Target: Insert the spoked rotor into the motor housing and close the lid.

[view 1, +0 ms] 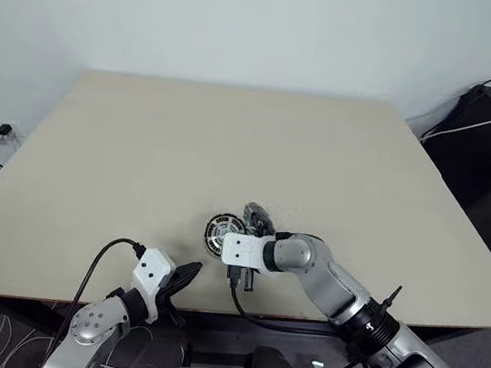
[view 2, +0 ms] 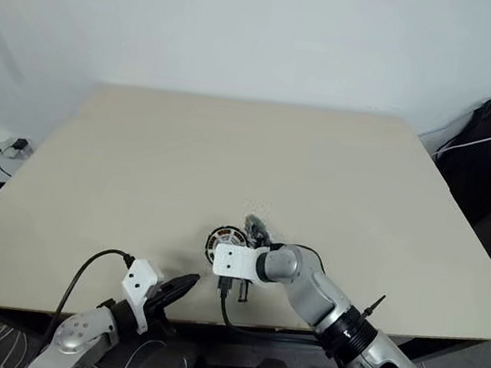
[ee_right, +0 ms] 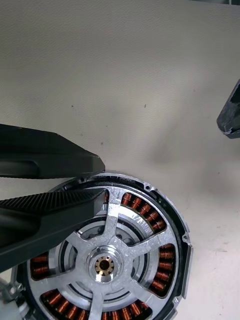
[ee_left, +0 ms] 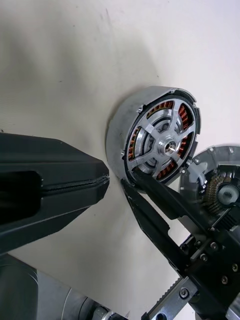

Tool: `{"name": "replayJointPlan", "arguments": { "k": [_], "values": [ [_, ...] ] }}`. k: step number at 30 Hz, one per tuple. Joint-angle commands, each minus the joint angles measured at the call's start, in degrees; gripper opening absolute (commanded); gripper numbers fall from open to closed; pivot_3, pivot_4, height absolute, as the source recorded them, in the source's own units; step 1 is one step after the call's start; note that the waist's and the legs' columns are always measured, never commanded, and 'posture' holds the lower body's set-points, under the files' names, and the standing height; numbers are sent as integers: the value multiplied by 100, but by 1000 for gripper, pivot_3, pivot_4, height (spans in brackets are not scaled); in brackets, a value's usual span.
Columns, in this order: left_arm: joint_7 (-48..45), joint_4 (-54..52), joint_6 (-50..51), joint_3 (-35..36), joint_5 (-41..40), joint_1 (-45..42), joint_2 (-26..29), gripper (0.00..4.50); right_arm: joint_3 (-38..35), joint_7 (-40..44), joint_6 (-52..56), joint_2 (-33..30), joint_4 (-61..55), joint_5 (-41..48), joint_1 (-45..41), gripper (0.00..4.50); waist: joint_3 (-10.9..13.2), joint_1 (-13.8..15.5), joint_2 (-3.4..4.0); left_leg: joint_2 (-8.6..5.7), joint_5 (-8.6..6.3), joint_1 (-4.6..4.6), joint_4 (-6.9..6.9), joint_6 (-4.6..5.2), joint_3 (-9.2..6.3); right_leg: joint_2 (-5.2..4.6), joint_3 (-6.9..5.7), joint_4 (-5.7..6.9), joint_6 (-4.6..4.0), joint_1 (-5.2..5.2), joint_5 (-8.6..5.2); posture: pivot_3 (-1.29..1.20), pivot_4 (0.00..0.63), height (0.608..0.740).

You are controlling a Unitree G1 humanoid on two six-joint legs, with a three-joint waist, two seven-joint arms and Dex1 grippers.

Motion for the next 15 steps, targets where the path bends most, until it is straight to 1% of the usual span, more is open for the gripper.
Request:
{"name": "replayJointPlan", "arguments": {
  "k": [1,5,15],
  "values": [
    [40,-223,-111,-16,-47,-43,-59,0,-250,-83,6,-40,-105,-112,-10,106,0,1,0,0,0,0,0,0,0,-1,0,0,0,0,0,0,0,740],
    [31,-215,-108,-13,-55,-46,-75,0,-444,-47,292,-98,-368,-26,79,106,0,8,0,0,0,-1,1,0,0,0,0,-1,0,0,0,0,0,740],
    [4,-133,-88,-21,-90,-126,-94,0,-867,233,1040,-563,-1318,159,565,106,1,167,1,-3,0,-5,0,1,2,-9,-1,-9,1,-1,-1,0,0,740]
  ]
}}
